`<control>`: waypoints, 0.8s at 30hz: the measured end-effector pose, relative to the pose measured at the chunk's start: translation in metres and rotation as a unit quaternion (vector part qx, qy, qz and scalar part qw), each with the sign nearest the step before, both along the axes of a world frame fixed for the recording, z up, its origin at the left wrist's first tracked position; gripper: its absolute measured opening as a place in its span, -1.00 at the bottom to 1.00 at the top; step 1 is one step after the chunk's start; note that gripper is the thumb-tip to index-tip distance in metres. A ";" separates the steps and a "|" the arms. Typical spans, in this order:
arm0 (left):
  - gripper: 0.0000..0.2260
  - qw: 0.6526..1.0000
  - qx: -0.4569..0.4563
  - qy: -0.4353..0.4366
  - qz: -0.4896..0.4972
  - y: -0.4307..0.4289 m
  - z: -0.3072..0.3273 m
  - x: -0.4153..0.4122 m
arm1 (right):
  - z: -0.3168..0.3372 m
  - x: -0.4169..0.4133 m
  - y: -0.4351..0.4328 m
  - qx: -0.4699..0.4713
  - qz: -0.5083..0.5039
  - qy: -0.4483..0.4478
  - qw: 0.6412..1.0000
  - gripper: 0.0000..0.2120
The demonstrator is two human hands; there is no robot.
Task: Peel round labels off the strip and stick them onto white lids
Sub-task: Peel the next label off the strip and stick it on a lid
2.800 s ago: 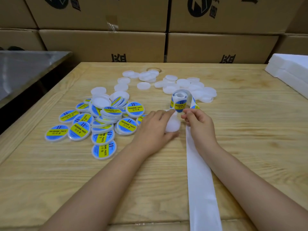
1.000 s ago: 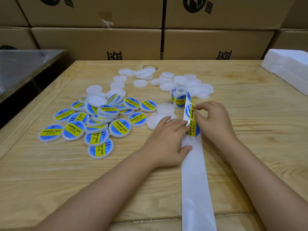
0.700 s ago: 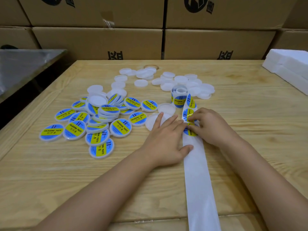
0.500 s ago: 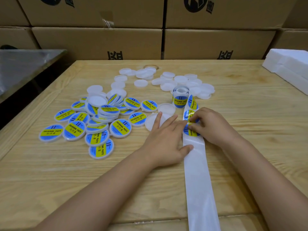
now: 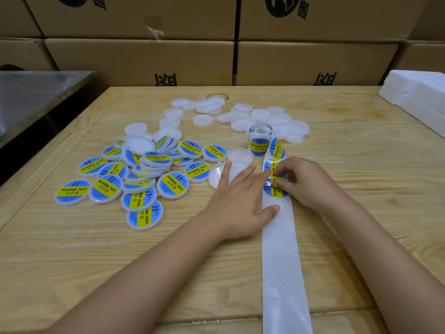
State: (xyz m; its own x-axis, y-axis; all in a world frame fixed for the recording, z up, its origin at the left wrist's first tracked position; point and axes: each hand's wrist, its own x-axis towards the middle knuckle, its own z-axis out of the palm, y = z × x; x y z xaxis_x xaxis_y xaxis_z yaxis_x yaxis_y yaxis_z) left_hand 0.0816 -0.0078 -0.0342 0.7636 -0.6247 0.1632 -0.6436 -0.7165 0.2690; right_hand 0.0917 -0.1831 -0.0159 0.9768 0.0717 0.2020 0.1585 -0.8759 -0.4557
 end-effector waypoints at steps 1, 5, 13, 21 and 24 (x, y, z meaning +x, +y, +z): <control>-0.39 1.000 -0.005 -0.002 0.003 0.000 0.000 0.000 | 0.000 0.000 0.000 0.003 -0.001 0.000 1.000 -0.83; -0.41 1.000 -0.007 -0.004 0.011 0.000 -0.002 0.001 | 0.000 -0.001 0.001 0.004 -0.012 0.002 1.000 -0.86; -0.37 1.000 -0.026 -0.012 0.006 0.000 -0.004 0.002 | 0.003 -0.001 0.004 -0.026 -0.026 0.009 0.999 -0.87; -0.40 0.999 -0.031 -0.018 0.004 0.000 -0.005 0.003 | 0.005 -0.003 0.009 -0.026 -0.034 0.007 0.999 -0.88; -0.39 0.999 -0.029 -0.017 0.007 0.000 -0.004 0.003 | 0.008 -0.005 0.009 -0.045 -0.042 0.004 0.998 -0.88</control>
State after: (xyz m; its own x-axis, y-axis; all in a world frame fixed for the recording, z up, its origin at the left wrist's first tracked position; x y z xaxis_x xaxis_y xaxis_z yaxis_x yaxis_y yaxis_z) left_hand 0.0848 -0.0078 -0.0386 0.7660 -0.6022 0.2250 -0.6426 -0.7096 0.2888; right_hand 0.0869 -0.1740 -0.0079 0.9818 0.0064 0.1900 0.0785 -0.9238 -0.3747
